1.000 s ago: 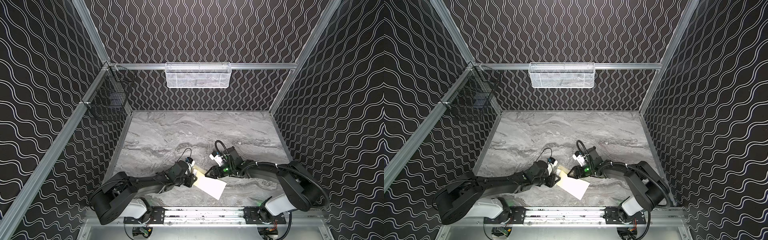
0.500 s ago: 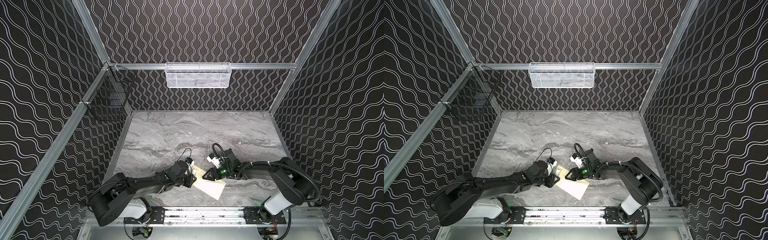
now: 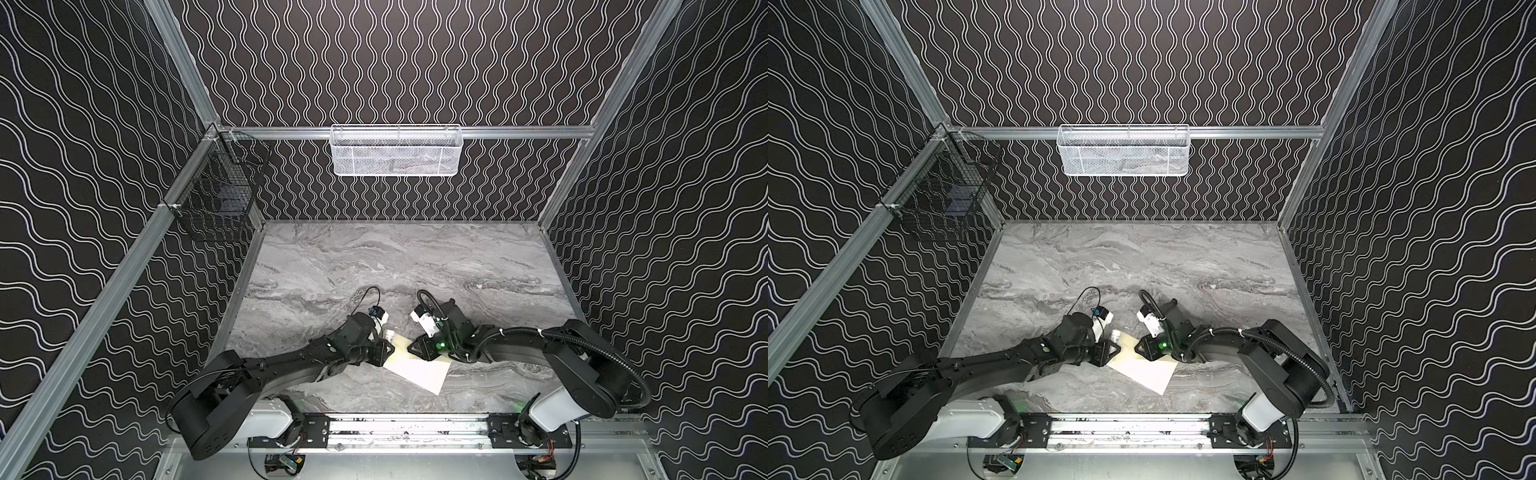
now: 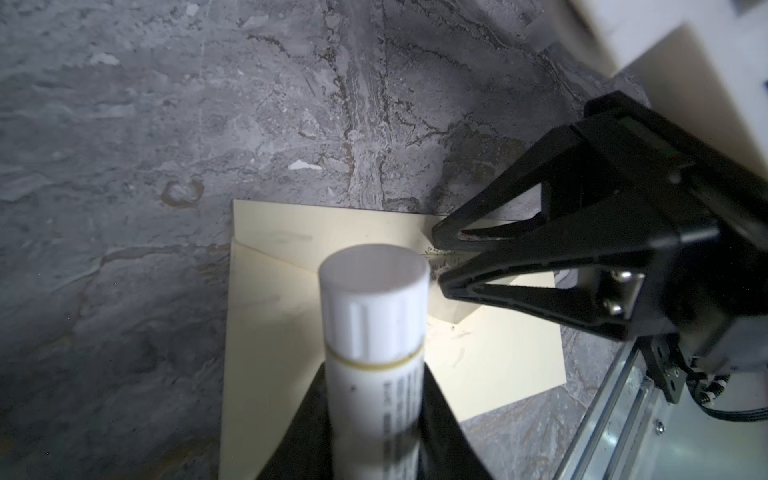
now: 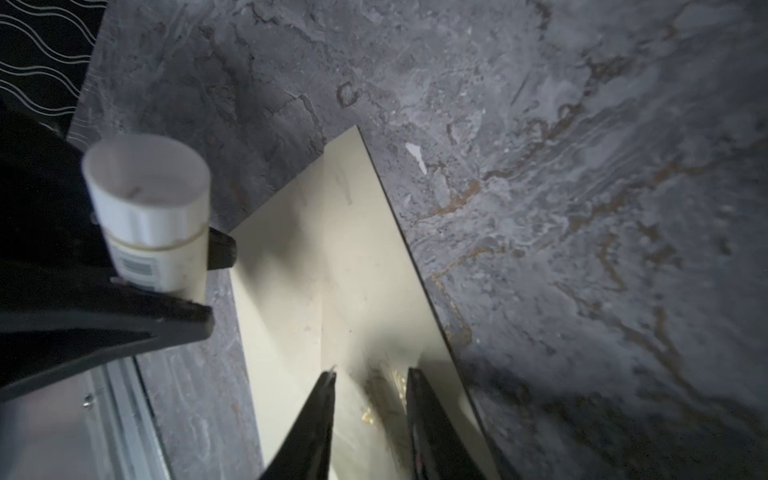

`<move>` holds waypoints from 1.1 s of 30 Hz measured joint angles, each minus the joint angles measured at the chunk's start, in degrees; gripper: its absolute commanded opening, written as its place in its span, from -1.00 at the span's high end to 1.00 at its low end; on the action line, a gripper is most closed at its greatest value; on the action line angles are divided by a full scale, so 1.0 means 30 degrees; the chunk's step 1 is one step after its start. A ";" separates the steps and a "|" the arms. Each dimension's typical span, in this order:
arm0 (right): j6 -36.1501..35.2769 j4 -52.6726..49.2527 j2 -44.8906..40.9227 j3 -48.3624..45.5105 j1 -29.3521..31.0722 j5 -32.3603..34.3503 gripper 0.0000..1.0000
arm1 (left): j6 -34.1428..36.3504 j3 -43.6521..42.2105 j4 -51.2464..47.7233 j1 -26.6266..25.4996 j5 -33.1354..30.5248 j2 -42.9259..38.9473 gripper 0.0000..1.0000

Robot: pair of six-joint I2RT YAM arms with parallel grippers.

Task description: Place the letter into the envelope and seal it

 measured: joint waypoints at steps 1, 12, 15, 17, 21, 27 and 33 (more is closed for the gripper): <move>-0.0131 0.0284 0.0036 -0.0168 0.0393 0.0517 0.60 | 0.0007 -0.0015 0.0007 0.0058 0.0022 0.0007 0.91; -0.3191 0.5486 0.0969 -0.1698 0.3810 0.6710 0.89 | 0.0044 -0.0685 0.0000 0.0736 0.0423 -0.0707 0.91; -0.4597 0.7023 0.1464 -0.2004 0.4087 0.7599 0.92 | -0.0015 -0.1115 -0.0080 0.0969 0.0430 -0.1115 0.91; -0.5923 0.8524 0.1894 -0.2375 0.4131 0.8109 0.96 | -0.0058 -0.1428 -0.0080 0.1115 0.0481 -0.1297 0.91; -0.8051 1.0754 0.3220 -0.2237 0.4189 0.9041 0.99 | -0.0219 -0.1690 -0.0284 0.1428 0.0576 -0.1435 0.91; -1.0448 1.1876 0.4568 -0.1231 0.3585 0.9318 1.00 | -0.0219 -0.1632 -0.0211 0.2448 0.1158 -0.1239 0.94; -1.1183 1.1548 0.3155 -0.1042 0.3191 0.8021 0.99 | -0.0073 -0.1035 -0.0044 0.3220 0.1807 -0.0517 0.96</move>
